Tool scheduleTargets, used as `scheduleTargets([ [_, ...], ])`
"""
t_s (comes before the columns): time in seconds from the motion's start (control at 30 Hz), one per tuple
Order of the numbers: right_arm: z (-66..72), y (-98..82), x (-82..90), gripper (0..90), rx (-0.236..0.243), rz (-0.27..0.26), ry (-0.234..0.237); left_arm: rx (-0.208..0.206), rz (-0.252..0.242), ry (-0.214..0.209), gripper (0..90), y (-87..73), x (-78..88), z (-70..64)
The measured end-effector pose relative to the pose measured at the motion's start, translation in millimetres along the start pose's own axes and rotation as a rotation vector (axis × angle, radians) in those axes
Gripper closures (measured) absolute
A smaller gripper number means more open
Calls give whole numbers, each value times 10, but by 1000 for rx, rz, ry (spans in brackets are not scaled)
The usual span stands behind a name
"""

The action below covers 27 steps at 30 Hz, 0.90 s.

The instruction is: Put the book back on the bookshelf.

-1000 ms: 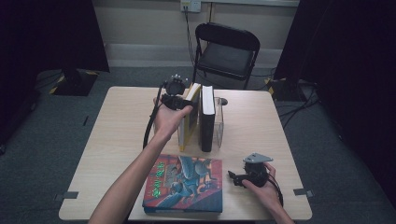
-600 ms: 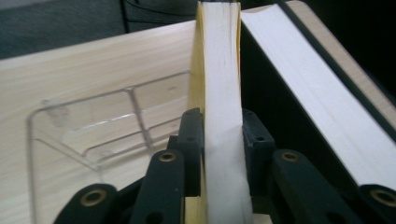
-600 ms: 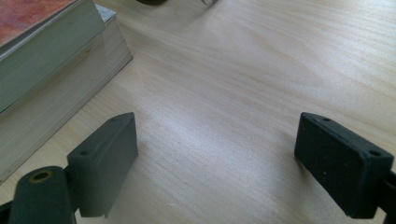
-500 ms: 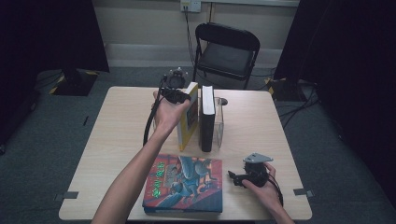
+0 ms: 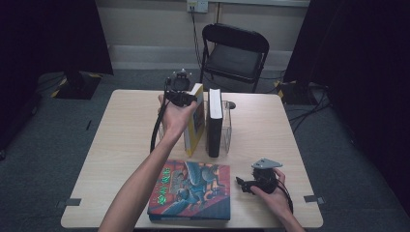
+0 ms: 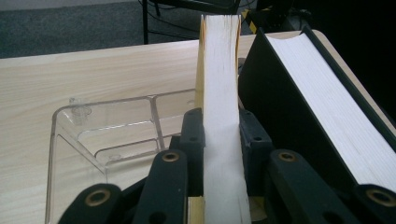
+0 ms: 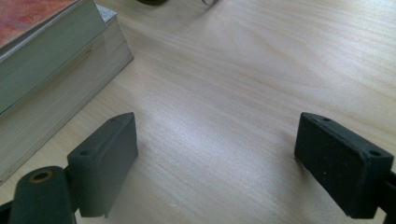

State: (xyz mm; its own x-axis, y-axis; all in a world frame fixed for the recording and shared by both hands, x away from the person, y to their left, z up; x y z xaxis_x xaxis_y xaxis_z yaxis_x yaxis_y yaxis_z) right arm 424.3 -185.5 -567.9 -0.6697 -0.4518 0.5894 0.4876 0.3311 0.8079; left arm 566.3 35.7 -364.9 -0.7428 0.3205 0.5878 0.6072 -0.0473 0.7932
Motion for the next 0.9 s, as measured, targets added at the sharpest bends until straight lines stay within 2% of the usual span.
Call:
scheduleTargets([
  [0.13,0,0,0,130,0,0,0,8,3,-80,709,-23,12,-114],
  [0.23,1,0,0,130,-1,0,0,1,-5,-106,691,-14,28,-174],
  [0.33,6,1,-1,130,1,0,1,21,-9,-130,674,-9,35,-196],
  [0.43,10,2,-3,130,3,-1,4,49,-23,-173,649,14,50,-228],
  [0.5,11,3,-4,130,3,-2,4,40,-25,-198,638,15,61,-258],
  [0.63,11,3,-4,130,3,-2,4,26,-26,-281,595,-25,82,-349],
  [0.7,11,3,-4,130,3,-1,4,36,-24,-324,582,-58,97,-380],
  [0.9,11,4,-4,130,3,-2,4,24,-72,-328,559,-58,150,-348],
])
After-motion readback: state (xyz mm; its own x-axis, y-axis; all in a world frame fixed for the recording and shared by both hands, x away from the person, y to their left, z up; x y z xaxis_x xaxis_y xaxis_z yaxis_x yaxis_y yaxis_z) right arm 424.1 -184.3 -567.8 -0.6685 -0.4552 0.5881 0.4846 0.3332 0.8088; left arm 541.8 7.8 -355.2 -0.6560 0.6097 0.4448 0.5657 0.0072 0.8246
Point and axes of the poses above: each handheld gripper's, and its own axes: x roughly backward along the jaws, y roughly out of its top, z roughly to its left, the point moved 10 cm from there along -x, roughly forward along the jaws, and after that the axes turned 7 degrees about -z, right-handed, at the moved point
